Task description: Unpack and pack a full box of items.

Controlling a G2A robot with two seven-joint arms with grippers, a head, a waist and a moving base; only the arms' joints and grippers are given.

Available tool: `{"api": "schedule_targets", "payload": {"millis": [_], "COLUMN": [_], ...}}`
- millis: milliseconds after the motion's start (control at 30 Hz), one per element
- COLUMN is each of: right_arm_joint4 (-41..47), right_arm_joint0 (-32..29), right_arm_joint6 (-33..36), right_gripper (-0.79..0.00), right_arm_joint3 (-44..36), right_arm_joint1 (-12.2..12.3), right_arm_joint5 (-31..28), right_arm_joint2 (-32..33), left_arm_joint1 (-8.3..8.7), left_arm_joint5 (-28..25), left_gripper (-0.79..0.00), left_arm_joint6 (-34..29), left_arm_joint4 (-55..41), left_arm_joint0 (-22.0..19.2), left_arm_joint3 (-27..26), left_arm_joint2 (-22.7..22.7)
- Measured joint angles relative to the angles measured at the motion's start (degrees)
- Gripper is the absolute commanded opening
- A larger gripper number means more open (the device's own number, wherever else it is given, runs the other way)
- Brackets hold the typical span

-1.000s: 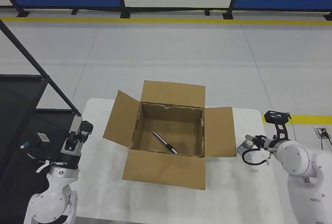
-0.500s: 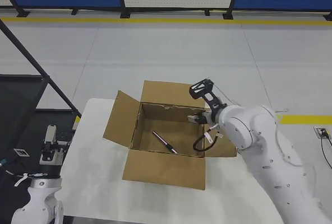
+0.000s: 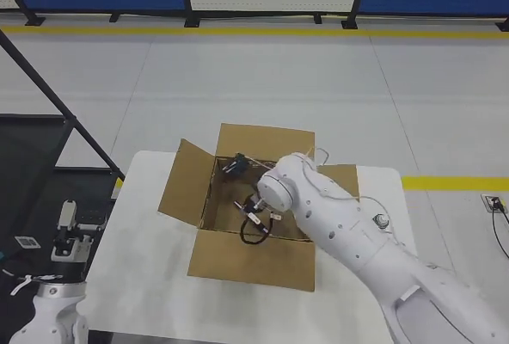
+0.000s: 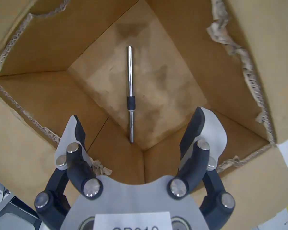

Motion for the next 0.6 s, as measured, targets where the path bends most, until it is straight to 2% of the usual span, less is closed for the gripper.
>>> {"api": "schedule_targets", "payload": {"millis": [167,367,433,600], "right_arm_joint4": [2.94,6.3,7.13,9.22], "right_arm_joint0": [1.69,2.82,3.79,5.97], "right_arm_joint6": [-2.37,-4.49,-5.11,-4.21], "right_gripper": [0.0,0.0,0.0,0.0], "right_arm_joint3": [10.14,21.29,23.61,27.9], "right_arm_joint1": [-5.69,-10.96,-11.99,-13.48], "right_arm_joint5": [-0.42,-0.11,-0.87,-7.19], "right_arm_joint2": [-3.68,-4.67,-4.38,-3.43], "left_arm_joint1": [0.0,0.0,0.0,0.0], "left_arm_joint5": [0.0,0.01,0.01,0.01], "left_gripper": [0.0,0.0,0.0,0.0], "left_arm_joint6": [0.05,0.05,0.05,0.05], "left_arm_joint4": [0.02,0.02,0.02,0.02], "left_arm_joint0": [0.0,0.0,0.0,0.0], "left_arm_joint3": [0.0,0.0,0.0,0.0], "left_arm_joint2": [0.01,0.01,0.01,0.01]}}
